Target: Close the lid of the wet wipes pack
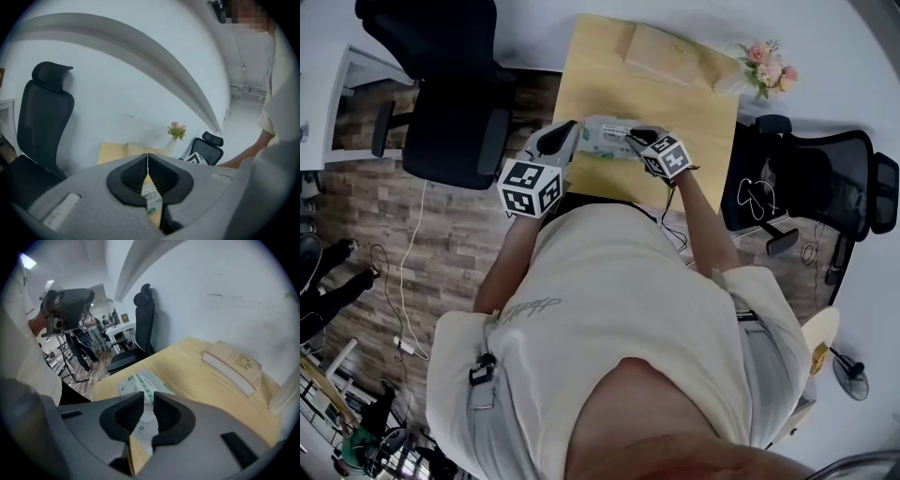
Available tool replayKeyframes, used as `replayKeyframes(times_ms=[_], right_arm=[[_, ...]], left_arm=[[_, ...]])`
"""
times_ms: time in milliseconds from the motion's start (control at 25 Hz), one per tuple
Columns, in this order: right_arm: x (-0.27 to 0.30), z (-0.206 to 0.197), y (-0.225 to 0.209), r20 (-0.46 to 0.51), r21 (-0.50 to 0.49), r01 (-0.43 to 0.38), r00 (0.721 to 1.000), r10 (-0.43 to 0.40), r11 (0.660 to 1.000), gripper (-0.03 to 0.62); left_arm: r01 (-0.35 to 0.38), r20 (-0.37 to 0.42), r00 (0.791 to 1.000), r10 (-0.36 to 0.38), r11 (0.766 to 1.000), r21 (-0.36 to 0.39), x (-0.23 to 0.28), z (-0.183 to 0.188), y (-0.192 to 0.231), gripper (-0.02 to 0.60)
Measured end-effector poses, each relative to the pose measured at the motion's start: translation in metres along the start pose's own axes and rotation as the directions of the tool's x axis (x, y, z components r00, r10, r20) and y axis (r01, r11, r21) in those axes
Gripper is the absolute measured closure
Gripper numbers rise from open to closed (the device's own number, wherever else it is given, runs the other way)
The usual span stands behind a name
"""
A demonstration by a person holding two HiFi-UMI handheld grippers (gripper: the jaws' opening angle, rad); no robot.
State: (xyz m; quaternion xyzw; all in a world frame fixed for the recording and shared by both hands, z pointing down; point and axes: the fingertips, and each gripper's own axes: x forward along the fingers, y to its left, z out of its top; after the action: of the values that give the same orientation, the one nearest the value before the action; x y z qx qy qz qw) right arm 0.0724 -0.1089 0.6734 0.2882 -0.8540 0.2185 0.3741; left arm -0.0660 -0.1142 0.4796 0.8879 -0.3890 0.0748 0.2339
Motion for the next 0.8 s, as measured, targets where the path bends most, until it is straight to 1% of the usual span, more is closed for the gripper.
replayKeyframes(times_ms=[160, 440, 520, 600, 800], right_arm=[[0.003, -0.009, 0.004, -0.029, -0.015, 0.003, 1.0, -0.003, 1.0, 0.545], [0.012, -0.024, 0.008, -0.071, 0.002, -0.021, 0.997, 0.021, 1.0, 0.545], [0.014, -0.026, 0.007, -0.07, 0.032, -0.023, 0.997, 0.025, 0.999, 0.545], [0.016, -0.028, 0.005, -0.06, 0.082, -0.023, 0.998, 0.028, 0.996, 0.545], [0.023, -0.035, 0.0, -0.055, 0.189, -0.02, 0.998, 0.031, 0.982, 0.545]], left_arm=[[0.016, -0.003, 1.0, -0.016, 1.0, -0.001, 0.002, 0.0, -0.002, 0.565], [0.016, -0.013, 1.0, -0.016, 1.0, -0.006, 0.004, -0.003, -0.003, 0.565], [0.013, -0.017, 1.0, -0.013, 1.0, -0.009, 0.004, -0.005, -0.003, 0.565], [0.009, -0.02, 1.0, -0.009, 1.0, -0.013, 0.003, -0.008, -0.003, 0.565], [-0.005, -0.031, 1.0, 0.004, 1.0, -0.027, 0.002, -0.014, 0.0, 0.565]])
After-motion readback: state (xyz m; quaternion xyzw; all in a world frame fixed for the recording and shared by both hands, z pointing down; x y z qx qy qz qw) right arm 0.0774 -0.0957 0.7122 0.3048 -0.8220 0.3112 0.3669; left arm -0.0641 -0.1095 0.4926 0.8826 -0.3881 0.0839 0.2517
